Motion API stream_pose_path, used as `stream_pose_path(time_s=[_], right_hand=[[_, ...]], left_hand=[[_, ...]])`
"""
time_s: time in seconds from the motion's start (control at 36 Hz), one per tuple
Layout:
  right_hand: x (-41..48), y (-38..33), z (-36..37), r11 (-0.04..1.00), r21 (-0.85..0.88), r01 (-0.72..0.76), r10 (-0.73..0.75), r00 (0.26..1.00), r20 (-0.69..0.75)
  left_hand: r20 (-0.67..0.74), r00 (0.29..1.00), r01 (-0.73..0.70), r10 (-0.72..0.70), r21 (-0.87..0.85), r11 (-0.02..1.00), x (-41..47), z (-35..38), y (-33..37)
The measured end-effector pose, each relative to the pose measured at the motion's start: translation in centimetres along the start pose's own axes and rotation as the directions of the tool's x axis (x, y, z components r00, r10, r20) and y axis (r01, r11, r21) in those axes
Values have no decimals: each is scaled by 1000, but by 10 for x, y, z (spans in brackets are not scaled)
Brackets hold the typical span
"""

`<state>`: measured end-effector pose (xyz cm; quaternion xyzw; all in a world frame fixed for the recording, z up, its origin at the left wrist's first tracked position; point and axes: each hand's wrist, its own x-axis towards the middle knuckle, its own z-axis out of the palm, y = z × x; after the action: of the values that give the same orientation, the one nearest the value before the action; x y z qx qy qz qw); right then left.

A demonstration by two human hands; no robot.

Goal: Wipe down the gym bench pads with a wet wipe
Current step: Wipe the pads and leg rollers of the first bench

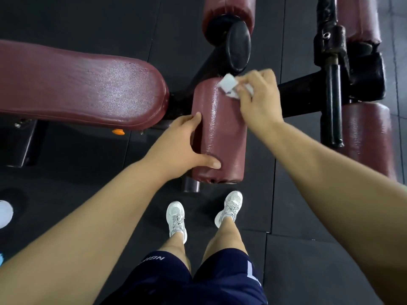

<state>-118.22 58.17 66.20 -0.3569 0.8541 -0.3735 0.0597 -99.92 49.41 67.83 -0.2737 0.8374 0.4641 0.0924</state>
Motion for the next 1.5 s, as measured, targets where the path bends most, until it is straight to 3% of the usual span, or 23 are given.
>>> stream_pose_path(time_s=[0.06, 0.11, 0.25, 0.33, 0.44, 0.5, 0.58, 0.72, 0.78, 0.89, 1.03, 1.11, 1.19, 1.31, 1.5], right_hand=[[12, 1, 1, 996, 27, -86, 86, 996, 19], [5, -1, 1, 998, 17, -57, 56, 998, 26], [-73, -2, -8, 960, -34, 279, -273, 954, 121], [-111, 4, -18, 951, -39, 306, -290, 932, 219], [-95, 13, -22, 941, -66, 332, -306, 917, 254], [-71, 12, -19, 954, -73, 290, -270, 941, 206], [-33, 1, -15, 997, -19, 80, -79, 996, 51], [-7, -2, -7, 996, -81, -24, 22, 999, -26], [-22, -7, -4, 996, -86, 16, -14, 1000, 22], [-87, -12, -6, 960, -98, 263, -248, 958, 140], [-120, -4, -18, 915, -48, 400, -375, 889, 262], [-91, 2, -15, 933, -92, 347, -322, 922, 215], [-46, 2, -10, 972, -119, 204, -190, 974, 122], [-2, -4, -6, 996, -93, 11, -7, 999, 50], [-32, -20, -2, 985, -147, 92, -78, 992, 97]], left_hand=[[29, 999, 18, -16, -78, 997, 3, -4, -7], [78, 996, 52, -39, -164, 985, 5, -8, -16], [118, 993, 49, -28, -180, 982, 7, -13, -32], [76, 996, 57, -45, -162, 985, 3, -14, -35], [-48, 999, -28, 23, -105, 994, -6, -10, -14], [-47, 998, -46, 46, -8, 999, -8, -3, 2], [-86, 996, -20, 30, 111, 994, -8, 11, 13], [-56, 998, 3, -7, -70, 998, -3, 7, -8], [-19, 999, 36, -40, -164, 986, -2, 2, -19], [19, 999, 41, -38, -188, 981, -2, -4, -33], [-89, 996, -35, 26, -103, 994, -9, -5, -28], [-100, 992, -82, 76, -53, 995, -12, -2, -16], [-57, 997, -59, 60, 13, 998, -12, 4, -6], [-41, 999, -25, 23, -32, 999, -10, 1, -12], [86, 995, 51, -40, -133, 990, -8, -7, -25]])
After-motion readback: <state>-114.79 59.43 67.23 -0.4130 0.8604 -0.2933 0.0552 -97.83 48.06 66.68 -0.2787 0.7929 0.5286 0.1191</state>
